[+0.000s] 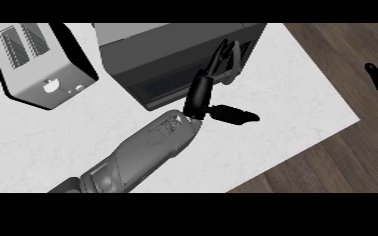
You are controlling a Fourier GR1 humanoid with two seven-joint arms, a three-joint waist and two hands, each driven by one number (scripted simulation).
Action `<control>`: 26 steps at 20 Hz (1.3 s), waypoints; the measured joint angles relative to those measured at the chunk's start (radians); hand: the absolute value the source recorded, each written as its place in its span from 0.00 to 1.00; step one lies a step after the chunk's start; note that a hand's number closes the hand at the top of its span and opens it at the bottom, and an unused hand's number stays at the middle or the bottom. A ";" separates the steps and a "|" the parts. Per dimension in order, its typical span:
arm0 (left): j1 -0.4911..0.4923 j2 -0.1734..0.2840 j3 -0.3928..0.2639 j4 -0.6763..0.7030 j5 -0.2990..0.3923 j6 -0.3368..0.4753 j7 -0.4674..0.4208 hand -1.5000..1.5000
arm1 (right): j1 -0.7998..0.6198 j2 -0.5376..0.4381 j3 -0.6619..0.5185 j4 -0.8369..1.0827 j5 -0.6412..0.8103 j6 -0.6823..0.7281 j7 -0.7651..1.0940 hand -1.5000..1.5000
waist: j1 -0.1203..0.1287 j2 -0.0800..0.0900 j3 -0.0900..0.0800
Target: Pick up the milk, place it into the microwave and close the microwave
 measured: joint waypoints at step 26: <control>-0.018 0.001 -0.044 0.046 0.120 0.012 -0.130 0.00 | -0.056 -0.060 0.000 0.025 -0.105 0.040 0.068 0.00 | -0.023 0.003 0.003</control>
